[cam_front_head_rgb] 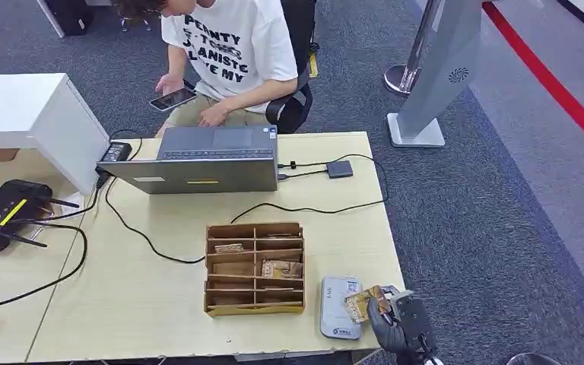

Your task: Pass the card to the sensor for recognition and then transmit it.

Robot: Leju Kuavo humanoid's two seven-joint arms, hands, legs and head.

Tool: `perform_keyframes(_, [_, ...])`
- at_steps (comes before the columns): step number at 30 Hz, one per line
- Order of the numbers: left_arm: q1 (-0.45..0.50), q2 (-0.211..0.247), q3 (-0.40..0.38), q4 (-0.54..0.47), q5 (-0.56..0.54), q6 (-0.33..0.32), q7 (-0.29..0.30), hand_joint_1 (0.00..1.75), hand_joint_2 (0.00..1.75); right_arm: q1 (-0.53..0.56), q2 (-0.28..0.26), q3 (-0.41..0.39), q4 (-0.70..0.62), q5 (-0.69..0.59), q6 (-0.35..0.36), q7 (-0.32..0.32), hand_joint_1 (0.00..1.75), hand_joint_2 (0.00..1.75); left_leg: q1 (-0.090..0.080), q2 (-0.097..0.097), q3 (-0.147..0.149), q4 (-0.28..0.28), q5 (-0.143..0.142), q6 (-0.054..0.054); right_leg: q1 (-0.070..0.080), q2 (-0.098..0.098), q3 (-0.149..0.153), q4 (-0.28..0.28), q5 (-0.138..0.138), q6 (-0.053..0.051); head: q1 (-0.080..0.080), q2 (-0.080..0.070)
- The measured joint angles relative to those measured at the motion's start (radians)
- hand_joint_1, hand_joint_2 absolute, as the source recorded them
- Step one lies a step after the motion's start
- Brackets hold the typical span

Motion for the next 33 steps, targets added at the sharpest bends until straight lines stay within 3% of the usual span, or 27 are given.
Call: perform_keyframes(33, [0.0, 0.0, 0.0, 0.0, -0.01, -0.008, 0.0, 0.0, 0.0, -0.012, 0.0, 0.021, -0.015, 0.033, -0.003, 0.019, 1.75, 1.75, 0.0, 0.0, 0.0, 0.0, 0.0, 0.0, 0.0, 0.0, 0.0, 0.0, 0.0, 0.0, 0.0, 0.0])
